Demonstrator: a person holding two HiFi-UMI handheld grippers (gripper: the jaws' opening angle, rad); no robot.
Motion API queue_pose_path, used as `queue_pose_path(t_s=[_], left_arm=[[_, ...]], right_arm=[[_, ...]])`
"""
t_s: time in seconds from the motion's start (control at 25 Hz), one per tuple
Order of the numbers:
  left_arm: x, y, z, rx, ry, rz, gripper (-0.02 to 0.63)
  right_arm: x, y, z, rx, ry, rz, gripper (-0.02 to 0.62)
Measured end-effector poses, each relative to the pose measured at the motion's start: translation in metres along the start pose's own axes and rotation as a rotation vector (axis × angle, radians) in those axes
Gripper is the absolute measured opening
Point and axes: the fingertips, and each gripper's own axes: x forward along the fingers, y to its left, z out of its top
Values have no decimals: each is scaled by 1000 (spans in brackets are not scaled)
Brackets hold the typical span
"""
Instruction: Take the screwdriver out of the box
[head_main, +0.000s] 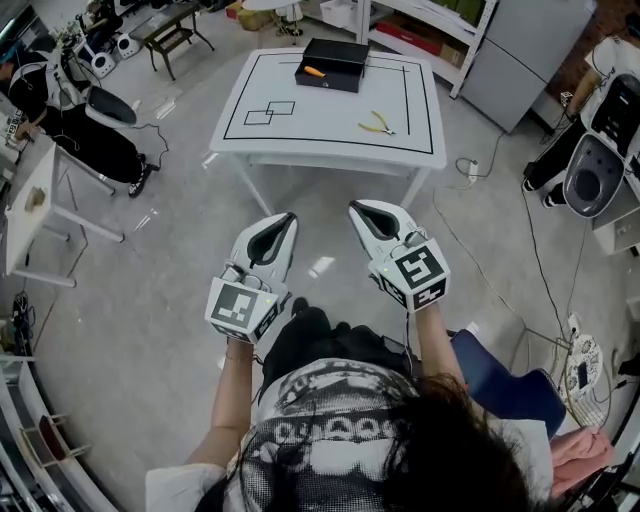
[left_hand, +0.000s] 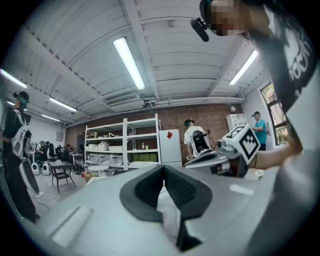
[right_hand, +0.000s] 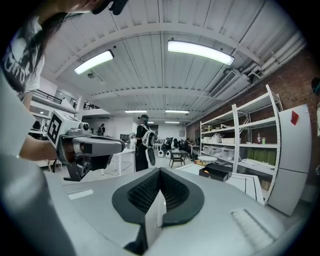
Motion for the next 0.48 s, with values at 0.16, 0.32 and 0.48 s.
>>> queue_pose_path(t_s=[0.16, 0.32, 0.48], left_arm=[[8, -4, -2, 8, 14, -11, 0], [17, -7, -3, 1, 25, -15, 0], [30, -3, -3, -2, 20, -21, 0]], right_arm=[[0, -6, -5, 15, 0, 3, -4], [3, -12, -12, 29, 8, 12, -4], [12, -19, -16, 36, 12, 19, -4]])
